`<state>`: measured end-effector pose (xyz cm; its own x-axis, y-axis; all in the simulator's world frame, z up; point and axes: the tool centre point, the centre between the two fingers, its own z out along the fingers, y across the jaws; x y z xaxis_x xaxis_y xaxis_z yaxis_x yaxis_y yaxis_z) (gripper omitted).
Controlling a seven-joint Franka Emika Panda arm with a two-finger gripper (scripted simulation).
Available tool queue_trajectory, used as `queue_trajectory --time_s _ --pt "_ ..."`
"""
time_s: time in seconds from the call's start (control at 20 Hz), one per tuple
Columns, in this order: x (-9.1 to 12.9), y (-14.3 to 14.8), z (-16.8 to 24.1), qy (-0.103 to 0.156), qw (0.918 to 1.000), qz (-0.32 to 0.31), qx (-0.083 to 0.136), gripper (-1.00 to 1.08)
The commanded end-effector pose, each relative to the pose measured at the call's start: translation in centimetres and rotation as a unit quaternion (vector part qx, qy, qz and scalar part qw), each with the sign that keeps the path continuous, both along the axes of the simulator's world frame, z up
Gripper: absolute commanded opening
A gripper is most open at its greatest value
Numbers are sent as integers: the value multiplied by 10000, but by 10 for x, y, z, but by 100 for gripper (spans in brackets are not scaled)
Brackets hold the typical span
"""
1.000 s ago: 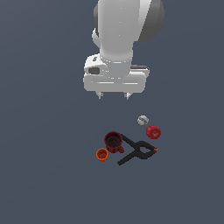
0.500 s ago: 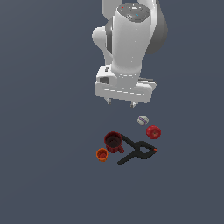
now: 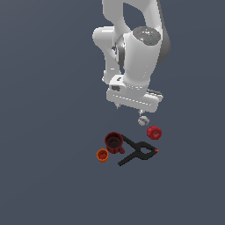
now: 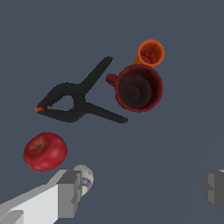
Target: Pick up a designated object from a clutter of objects.
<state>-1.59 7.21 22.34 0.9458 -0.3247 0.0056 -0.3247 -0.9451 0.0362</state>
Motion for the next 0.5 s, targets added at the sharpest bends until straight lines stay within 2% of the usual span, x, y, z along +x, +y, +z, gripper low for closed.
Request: queue_trajectory --time_s 0.0,0.45 --pt "-3 9 -11 -16 9998 -221 1 100" --pt "-15 41 -49 -61 9951 -988 19 100"
